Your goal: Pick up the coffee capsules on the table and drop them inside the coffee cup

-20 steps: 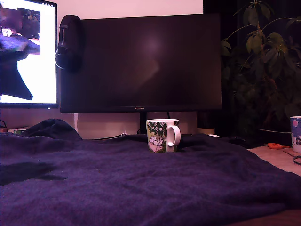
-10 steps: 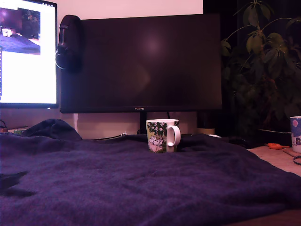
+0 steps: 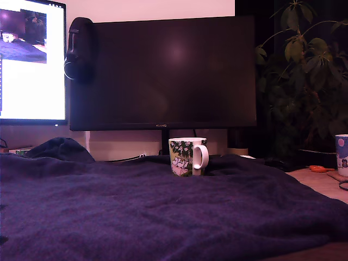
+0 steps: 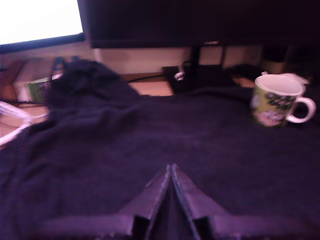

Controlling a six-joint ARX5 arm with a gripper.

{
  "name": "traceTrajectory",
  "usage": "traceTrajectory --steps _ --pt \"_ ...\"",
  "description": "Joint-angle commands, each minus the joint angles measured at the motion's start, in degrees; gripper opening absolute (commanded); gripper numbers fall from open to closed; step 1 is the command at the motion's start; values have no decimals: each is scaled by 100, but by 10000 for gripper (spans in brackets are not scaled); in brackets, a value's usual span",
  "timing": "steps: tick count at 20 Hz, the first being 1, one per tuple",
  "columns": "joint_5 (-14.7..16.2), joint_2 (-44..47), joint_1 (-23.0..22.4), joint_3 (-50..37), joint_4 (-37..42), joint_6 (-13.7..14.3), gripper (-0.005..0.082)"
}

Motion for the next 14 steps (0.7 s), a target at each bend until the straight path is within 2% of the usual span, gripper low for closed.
traceTrajectory --steps 1,6,14 --pt "-37 -234 11 -181 9 -35 -24" --pt "-66 -975 11 -435 -313 -225 -24" --pt "-175 -1967 11 -439 -1410 -225 -24"
